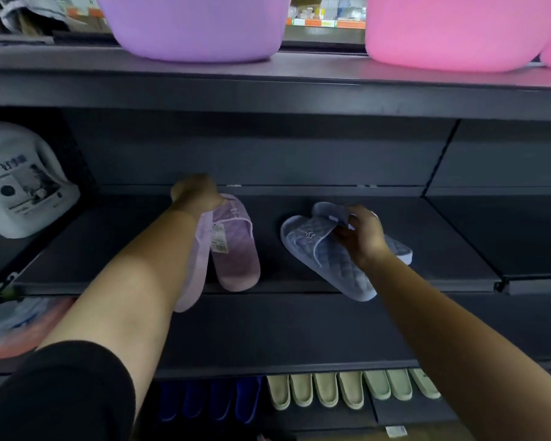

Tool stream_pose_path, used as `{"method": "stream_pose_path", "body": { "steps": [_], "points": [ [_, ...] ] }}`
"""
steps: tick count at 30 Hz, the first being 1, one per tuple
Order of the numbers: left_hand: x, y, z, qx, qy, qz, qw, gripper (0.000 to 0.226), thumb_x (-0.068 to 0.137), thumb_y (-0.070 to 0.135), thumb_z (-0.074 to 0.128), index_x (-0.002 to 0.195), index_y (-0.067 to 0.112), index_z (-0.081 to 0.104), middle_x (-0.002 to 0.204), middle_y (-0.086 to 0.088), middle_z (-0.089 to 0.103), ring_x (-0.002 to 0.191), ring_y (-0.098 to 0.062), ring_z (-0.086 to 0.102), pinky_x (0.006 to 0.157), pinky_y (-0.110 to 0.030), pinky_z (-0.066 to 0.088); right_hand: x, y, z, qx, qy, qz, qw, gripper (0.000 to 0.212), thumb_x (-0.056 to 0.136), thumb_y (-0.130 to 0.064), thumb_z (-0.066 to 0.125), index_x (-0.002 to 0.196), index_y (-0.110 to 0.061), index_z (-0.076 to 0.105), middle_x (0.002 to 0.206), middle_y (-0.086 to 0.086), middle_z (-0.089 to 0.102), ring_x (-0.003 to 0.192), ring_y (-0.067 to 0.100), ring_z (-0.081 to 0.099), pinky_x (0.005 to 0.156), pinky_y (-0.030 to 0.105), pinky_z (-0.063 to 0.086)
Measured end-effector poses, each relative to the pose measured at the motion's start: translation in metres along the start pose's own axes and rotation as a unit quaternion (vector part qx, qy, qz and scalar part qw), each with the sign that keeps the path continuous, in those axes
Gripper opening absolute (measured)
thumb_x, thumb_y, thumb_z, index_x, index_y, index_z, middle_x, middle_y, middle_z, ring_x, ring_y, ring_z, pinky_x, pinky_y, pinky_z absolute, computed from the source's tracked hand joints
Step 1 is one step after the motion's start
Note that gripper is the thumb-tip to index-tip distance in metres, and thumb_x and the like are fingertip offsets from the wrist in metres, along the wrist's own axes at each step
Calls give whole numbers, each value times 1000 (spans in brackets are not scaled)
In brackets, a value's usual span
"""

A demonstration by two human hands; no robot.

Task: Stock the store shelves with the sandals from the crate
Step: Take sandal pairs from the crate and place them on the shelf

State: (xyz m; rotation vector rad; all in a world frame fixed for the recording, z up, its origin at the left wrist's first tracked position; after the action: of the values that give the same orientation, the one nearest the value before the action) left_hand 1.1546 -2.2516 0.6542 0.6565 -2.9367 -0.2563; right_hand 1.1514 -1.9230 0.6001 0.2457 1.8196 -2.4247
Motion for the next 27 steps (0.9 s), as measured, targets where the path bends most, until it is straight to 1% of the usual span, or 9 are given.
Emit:
{"method": "stream_pose_path", "body": {
  "steps": [2, 5, 8, 10, 15, 17, 20, 22, 27],
  "points": [
    [7, -6, 3, -24, -15, 0, 1000, 35, 82, 43, 64, 100, 13, 70, 105, -11, 67, 95, -32, 63, 77, -32, 51, 2, -2, 2, -23, -41, -11, 999, 36, 89, -8, 47, 59, -17, 65, 55, -2, 62, 60, 16, 62, 59, 24, 50],
    [8, -16, 17, -142, -56, 21, 988, 35, 91, 38, 58, 111, 12, 68, 115, -12, 66, 105, -31, 60, 94, -38, 48, -1, -6, 7, -88, -76, -20, 993, 41, 88, -7, 53, 55, -19, 73, 60, -1, 70, 68, 20, 67, 76, 32, 55],
    [5, -23, 17, -190, -25, 22, 981, 35, 96, 29, 49, 117, 5, 64, 124, -17, 62, 113, -33, 57, 97, -36, 45, 7, -5, 2, -159, -6, 1, 987, 12, 85, -17, 61, 78, -14, 72, 75, 9, 72, 79, 27, 70, 87, 43, 57],
    [0, -25, 11, -219, 1, 32, 975, 33, 97, 24, 45, 112, 1, 63, 118, -21, 63, 106, -34, 60, 90, -33, 46, 5, -2, 1, -196, 22, -12, 980, 16, 88, -23, 58, 93, -12, 67, 83, 9, 70, 85, 27, 69, 90, 45, 55],
    [-20, -44, 6, -274, 27, 72, 959, 30, 98, 21, 41, 114, 6, 61, 117, -16, 63, 100, -28, 60, 77, -25, 43, -43, -11, 16, -335, 95, -197, 916, 38, 78, -27, 42, 98, -8, 67, 96, 8, 67, 90, 25, 62, 83, 33, 51],
    [-30, -59, 6, -285, 64, 58, 955, 31, 97, 25, 44, 119, 10, 59, 122, -16, 60, 108, -30, 57, 85, -30, 44, -64, -12, 29, -344, 133, -289, 883, 35, 76, -23, 45, 98, -9, 69, 100, 6, 66, 96, 22, 59, 86, 28, 48],
    [-70, -84, 7, -268, 165, 10, 949, 42, 91, 40, 52, 121, 11, 56, 124, -20, 52, 112, -37, 51, 91, -39, 44, -76, 13, 66, -323, 41, -277, 904, 18, 84, -7, 55, 94, -10, 70, 84, 0, 66, 78, 11, 59, 69, 2, 40],
    [-108, -91, 9, -269, 213, -14, 939, 56, 82, 57, 51, 110, 10, 58, 115, -19, 53, 106, -38, 51, 82, -41, 47, -77, 45, 95, -352, -73, -215, 908, 16, 85, -6, 60, 93, -15, 70, 85, -2, 67, 72, 0, 59, 68, 1, 40],
    [-153, -75, 46, -262, 21, -55, 963, 82, 69, 77, 55, 125, 18, 45, 132, -13, 34, 115, -37, 46, 93, -42, 43, -81, 96, 126, -420, -147, -182, 877, 25, 77, -23, 74, 102, -21, 73, 108, 3, 66, 102, 15, 61, 85, 20, 42]
  ]
}}
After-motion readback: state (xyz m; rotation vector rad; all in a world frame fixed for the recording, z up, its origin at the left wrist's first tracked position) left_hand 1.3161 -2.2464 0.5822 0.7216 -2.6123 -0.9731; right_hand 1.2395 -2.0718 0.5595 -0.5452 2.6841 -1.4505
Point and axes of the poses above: each hand's wrist, its own x-axis towards the middle knuckle, its own z-axis out of the palm, y = z × x, the point moved 7 cm from there along x, towards the middle knuckle
